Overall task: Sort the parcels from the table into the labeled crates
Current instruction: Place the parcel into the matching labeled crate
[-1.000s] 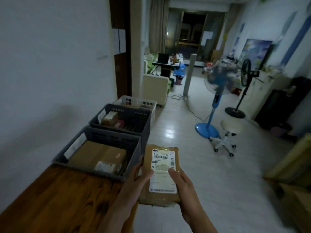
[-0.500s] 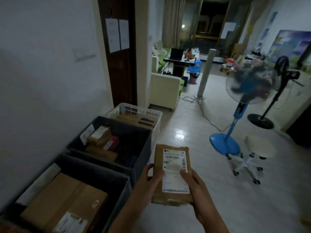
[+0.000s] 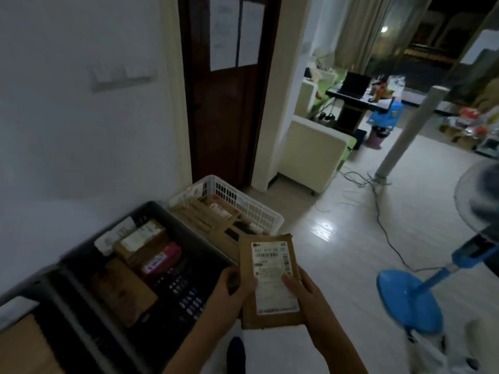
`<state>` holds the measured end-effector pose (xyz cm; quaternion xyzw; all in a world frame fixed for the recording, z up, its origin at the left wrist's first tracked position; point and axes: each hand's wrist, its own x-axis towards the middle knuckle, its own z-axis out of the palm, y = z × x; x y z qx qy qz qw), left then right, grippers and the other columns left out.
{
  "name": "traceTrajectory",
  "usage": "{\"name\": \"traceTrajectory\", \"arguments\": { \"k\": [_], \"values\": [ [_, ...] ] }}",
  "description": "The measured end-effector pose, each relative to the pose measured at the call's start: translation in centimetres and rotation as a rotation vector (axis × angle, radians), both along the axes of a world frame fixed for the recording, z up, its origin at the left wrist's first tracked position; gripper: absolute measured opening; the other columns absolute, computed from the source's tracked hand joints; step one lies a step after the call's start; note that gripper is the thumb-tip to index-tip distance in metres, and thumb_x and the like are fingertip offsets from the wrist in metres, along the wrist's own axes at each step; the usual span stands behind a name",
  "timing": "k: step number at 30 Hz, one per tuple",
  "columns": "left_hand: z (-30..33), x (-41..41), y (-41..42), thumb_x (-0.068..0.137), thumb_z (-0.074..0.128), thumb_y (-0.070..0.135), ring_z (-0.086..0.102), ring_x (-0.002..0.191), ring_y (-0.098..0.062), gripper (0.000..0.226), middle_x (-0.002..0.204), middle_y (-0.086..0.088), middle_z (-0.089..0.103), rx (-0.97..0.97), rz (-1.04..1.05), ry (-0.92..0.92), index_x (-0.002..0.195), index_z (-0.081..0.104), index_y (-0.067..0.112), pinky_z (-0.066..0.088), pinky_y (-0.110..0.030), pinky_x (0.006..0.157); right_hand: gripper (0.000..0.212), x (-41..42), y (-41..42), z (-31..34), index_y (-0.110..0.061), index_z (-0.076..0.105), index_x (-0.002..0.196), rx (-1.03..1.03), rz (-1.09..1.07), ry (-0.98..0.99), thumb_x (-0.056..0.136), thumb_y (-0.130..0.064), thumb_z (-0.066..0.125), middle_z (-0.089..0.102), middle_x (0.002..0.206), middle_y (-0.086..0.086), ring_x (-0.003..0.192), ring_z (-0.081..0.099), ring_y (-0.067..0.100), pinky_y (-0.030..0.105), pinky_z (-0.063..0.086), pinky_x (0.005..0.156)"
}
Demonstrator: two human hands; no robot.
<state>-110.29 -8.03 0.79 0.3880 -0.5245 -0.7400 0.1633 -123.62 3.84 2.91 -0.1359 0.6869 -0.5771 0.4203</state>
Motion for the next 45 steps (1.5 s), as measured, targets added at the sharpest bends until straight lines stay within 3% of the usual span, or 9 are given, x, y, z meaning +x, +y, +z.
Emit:
{"name": "traceTrajectory", "arguments": {
  "k": [7, 13, 18, 23, 27, 31, 38, 42, 45],
  "values": [
    [-4.7, -13.3, -11.9, 0.078, 0.076, 0.051, 0.071, 0.094, -0.007, 0.046, 0.108, 0.017, 0.069, 0.045, 0.058, -0.004, 0.116, 0.052, 0.041, 0.060, -0.037, 0.085, 0.036, -15.8, -13.7, -3.7, -0.029, 0.057, 0.135, 0.090, 0.200, 0.009, 0.099, -0.030, 0.059, 0.076, 0.113, 0.001, 0.101, 0.075, 0.026, 0.047, 0.061, 0.086],
    [-5.3, -21.3, -19.9, 0.083, 0.074, 0.034, 0.072, 0.092, -0.001, 0.054, 0.120, 0.000, 0.071, 0.076, 0.118, -0.012, 0.132, 0.052, 0.028, 0.056, -0.019, 0.071, 0.040, -25.7, -23.9, -4.4, -0.032, 0.053, 0.139, 0.154, 0.364, -0.050, 0.099, -0.031, 0.058, 0.075, 0.117, 0.001, 0.104, 0.074, 0.026, 0.048, 0.060, 0.087],
    [-7.7, -26.4, -24.9, 0.090, 0.072, 0.020, 0.061, 0.079, 0.018, 0.037, 0.104, 0.019, 0.062, 0.112, 0.312, -0.115, 0.104, 0.046, 0.043, 0.051, -0.009, 0.067, 0.041, -31.9, -32.1, -6.8, -0.034, 0.054, 0.136, 0.173, 0.571, -0.050, 0.095, -0.037, 0.059, 0.074, 0.120, -0.003, 0.107, 0.072, 0.020, 0.043, 0.060, 0.090],
    [-10.5, -30.1, -28.7, 0.085, 0.071, 0.056, 0.067, 0.104, -0.003, 0.065, 0.114, 0.020, 0.067, 0.209, 0.494, -0.224, 0.141, 0.040, 0.045, 0.053, -0.035, 0.100, 0.037, -35.4, -39.5, -11.7, -0.041, 0.044, 0.143, 0.200, 0.766, 0.076, 0.106, -0.039, 0.046, 0.068, 0.127, -0.004, 0.107, 0.071, 0.017, 0.044, 0.059, 0.094],
    [-11.3, -32.7, -32.0, 0.097, 0.060, 0.045, 0.068, 0.099, -0.003, 0.027, 0.111, 0.018, 0.068, 0.170, 0.674, -0.279, 0.123, 0.053, 0.044, 0.057, -0.023, 0.084, 0.034, -35.8, -45.6, -14.4, -0.034, 0.046, 0.141, 0.163, 0.886, 0.213, 0.108, -0.037, 0.041, 0.067, 0.119, -0.009, 0.095, 0.068, 0.003, 0.015, 0.057, 0.069],
    [-13.7, -34.0, -34.8, 0.102, 0.050, 0.043, 0.066, 0.110, -0.010, 0.030, 0.123, 0.008, 0.068, 0.141, 0.748, -0.415, 0.128, 0.059, 0.031, 0.059, -0.034, 0.092, 0.041, -35.0, -49.3, -17.6, -0.026, 0.041, 0.148, 0.164, 0.956, 0.381, 0.109, -0.037, 0.036, 0.062, 0.135, 0.000, 0.105, 0.064, 0.010, 0.006, 0.047, 0.064],
    [-18.0, -33.5, -40.7, 0.103, 0.049, 0.039, 0.064, 0.099, -0.002, 0.028, 0.128, 0.005, 0.064, 0.058, 0.680, -0.629, 0.130, 0.049, 0.030, 0.057, -0.026, 0.088, 0.041, -33.6, -54.8, -23.0, -0.019, 0.037, 0.148, 0.240, 0.946, 0.471, 0.110, -0.034, 0.034, 0.062, 0.127, 0.002, 0.088, 0.061, 0.009, 0.006, 0.045, 0.047],
    [-20.4, -33.4, -42.1, 0.096, 0.064, 0.030, 0.042, 0.136, -0.011, 0.068, 0.150, 0.010, 0.042, -0.129, 0.519, -0.715, 0.153, 0.027, 0.033, 0.034, -0.027, 0.105, 0.036, -32.5, -56.6, -26.3, -0.020, 0.039, 0.143, 0.294, 0.944, 0.549, 0.109, -0.032, 0.036, 0.061, 0.125, 0.001, 0.094, 0.062, 0.011, 0.012, 0.047, 0.057],
    [-23.0, -33.1, -41.7, 0.090, 0.062, 0.058, 0.022, 0.148, -0.019, 0.088, 0.161, 0.006, 0.017, -0.229, 0.255, -0.896, 0.156, 0.011, 0.032, 0.027, -0.042, 0.117, 0.037, -32.1, -57.6, -28.7, -0.020, 0.038, 0.144, 0.334, 0.947, 0.576, 0.109, -0.033, 0.035, 0.063, 0.125, 0.002, 0.100, 0.068, 0.016, 0.032, 0.062, 0.075]
  ]
}}
